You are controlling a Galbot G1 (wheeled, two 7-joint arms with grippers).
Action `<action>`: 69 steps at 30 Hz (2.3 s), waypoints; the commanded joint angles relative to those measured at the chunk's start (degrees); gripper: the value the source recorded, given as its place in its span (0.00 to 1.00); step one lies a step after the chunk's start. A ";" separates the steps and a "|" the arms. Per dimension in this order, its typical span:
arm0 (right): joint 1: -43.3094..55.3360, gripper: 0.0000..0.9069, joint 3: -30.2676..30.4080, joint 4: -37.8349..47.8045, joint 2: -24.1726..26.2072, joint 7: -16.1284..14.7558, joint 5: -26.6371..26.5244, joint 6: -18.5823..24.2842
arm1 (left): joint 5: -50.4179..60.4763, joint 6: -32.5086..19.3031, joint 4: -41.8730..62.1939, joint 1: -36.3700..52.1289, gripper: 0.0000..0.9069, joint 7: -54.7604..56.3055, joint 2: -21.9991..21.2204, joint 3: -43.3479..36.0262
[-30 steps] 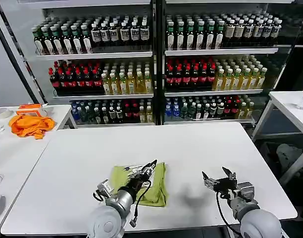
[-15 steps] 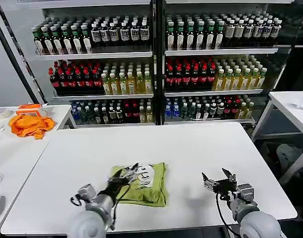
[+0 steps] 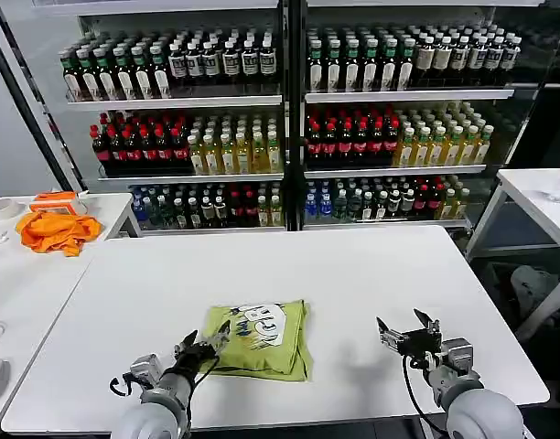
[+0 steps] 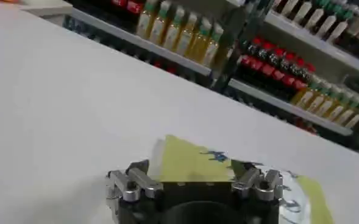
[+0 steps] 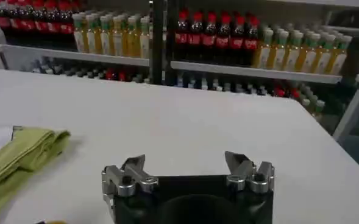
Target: Fold and organize the clothes.
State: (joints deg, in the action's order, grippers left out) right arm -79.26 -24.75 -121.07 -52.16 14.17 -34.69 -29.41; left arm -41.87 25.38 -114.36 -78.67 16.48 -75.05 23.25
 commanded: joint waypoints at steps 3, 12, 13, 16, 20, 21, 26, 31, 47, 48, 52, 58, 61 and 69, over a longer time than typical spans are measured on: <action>0.45 1.00 -0.19 -0.04 -0.77 0.17 0.07 -0.05 | -0.05 -0.38 1.76 0.52 1.00 -0.17 -0.63 -1.41; -0.01 1.00 -0.46 -0.19 -1.02 0.25 0.17 -0.06 | -5.46 -0.40 3.71 2.20 0.49 -0.72 -1.24 -1.54; 0.02 1.00 -0.49 -0.20 -1.00 0.26 0.16 -0.05 | -6.99 -0.39 4.09 2.41 0.29 -0.72 -1.26 -1.28; -0.03 1.00 -0.54 -0.29 -1.03 0.33 0.16 -0.08 | -12.19 -0.39 4.54 2.60 0.10 -1.18 -1.45 -0.43; -0.27 1.00 -0.56 -0.41 -1.08 0.35 0.18 -0.09 | -18.57 -0.33 5.20 2.82 0.02 -1.67 -1.83 0.77; -0.28 1.00 -0.56 -0.42 -1.09 0.36 0.20 -0.09 | -19.52 -0.35 5.44 2.85 0.02 -1.88 -1.95 1.00; -0.31 1.00 -0.52 -0.53 -1.12 0.39 0.23 -0.11 | -24.85 -0.46 6.15 2.92 0.02 -2.16 -2.53 2.32; -0.38 1.00 -0.53 -0.57 -1.25 0.38 0.25 -0.12 | -28.01 -0.71 6.09 2.79 0.02 -2.48 -3.28 3.23; -1.67 1.00 -1.50 -1.60 -1.16 0.38 0.32 -0.12 | -37.93 -1.34 2.63 0.55 0.02 -1.71 -4.57 11.53; -1.72 1.00 -1.55 -1.66 -1.13 0.38 0.31 -0.13 | -38.02 -1.37 1.60 -0.05 0.02 -1.34 -3.44 13.83; -1.69 1.00 -1.87 -1.98 -0.71 0.29 0.12 -0.11 | -39.65 -0.29 -2.80 -1.19 0.02 -0.71 1.28 23.60; -0.42 1.00 -1.73 -1.67 -0.07 0.21 -0.44 -0.04 | -40.05 4.00 -3.22 -1.03 0.02 -0.37 14.99 40.69; 0.20 1.00 -1.45 -1.49 -0.10 0.17 -0.54 -0.02 | -32.78 4.25 -5.74 -1.72 0.02 -0.73 19.85 43.30; 0.57 1.00 -1.24 -1.13 -0.23 0.13 -0.53 0.05 | 1.79 -0.51 -12.45 -2.70 0.02 -3.94 14.55 16.32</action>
State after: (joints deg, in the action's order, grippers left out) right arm -79.06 -25.94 -122.22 -52.53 14.31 -35.19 -29.42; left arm -72.16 27.52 -120.01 -80.76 14.57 -63.92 53.52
